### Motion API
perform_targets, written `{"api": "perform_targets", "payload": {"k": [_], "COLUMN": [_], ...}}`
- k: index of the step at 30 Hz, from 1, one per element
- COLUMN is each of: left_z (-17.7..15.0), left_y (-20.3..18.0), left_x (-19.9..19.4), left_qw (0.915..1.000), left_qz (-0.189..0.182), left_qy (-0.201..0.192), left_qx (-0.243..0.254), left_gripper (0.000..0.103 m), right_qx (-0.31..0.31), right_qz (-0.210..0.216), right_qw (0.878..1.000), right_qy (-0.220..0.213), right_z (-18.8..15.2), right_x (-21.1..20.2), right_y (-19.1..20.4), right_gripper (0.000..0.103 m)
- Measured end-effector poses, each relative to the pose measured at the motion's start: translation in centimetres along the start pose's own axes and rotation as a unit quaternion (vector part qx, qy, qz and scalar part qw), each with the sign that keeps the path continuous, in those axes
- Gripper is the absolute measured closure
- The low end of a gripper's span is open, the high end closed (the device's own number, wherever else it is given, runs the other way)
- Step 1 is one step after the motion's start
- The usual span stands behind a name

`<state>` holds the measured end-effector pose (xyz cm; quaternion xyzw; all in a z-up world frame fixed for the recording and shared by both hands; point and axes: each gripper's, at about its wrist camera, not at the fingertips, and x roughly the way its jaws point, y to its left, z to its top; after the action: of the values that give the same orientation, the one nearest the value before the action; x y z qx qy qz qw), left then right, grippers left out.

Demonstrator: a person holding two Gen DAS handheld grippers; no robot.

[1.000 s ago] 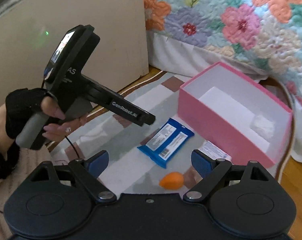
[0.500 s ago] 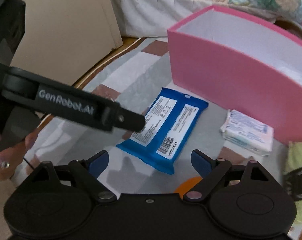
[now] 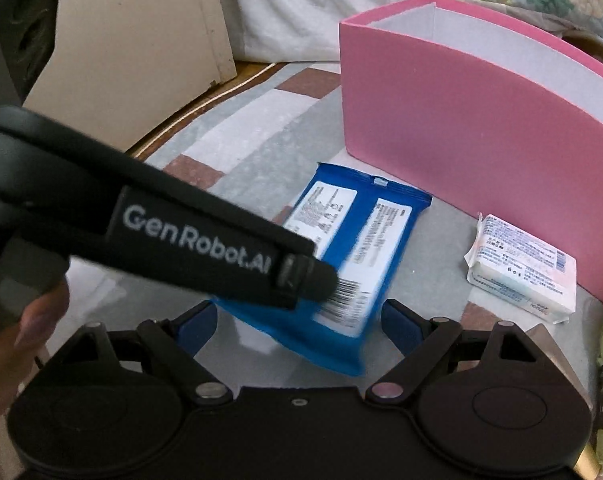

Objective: Organize objects
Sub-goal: 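Lower the left tool and grasp the blue wet-wipe pack, then carry the blue wipe pack into the pink box and open the left tool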

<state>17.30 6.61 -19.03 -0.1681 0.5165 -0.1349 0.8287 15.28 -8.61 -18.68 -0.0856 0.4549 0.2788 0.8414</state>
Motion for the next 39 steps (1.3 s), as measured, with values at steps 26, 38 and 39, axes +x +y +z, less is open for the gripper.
{"api": "perform_targets", "payload": {"k": [26, 38, 39], "left_z": [0.0, -1.7, -1.9], "left_y": [0.9, -1.2, -1.4], "left_x": [0.1, -4.4, -4.9], "left_qw": [0.9989, 0.9986, 0.9986], "left_qz": [-0.026, -0.041, -0.043], "left_qy": [-0.003, -0.02, -0.023], "left_qx": [-0.038, -0.026, -0.023], "left_gripper": [0.075, 0.072, 0.072], "right_qx": [-0.01, -0.015, -0.016], "right_qz": [0.017, 0.035, 0.036], "right_qw": [0.999, 0.998, 0.998], "right_qy": [-0.036, -0.05, -0.055], "right_z": [-0.9, -1.6, -1.8], "right_x": [-2.1, -6.7, -7.3], "right_y": [-0.8, 0.4, 0.6], "right_gripper": [0.017, 0.02, 0.02]}}
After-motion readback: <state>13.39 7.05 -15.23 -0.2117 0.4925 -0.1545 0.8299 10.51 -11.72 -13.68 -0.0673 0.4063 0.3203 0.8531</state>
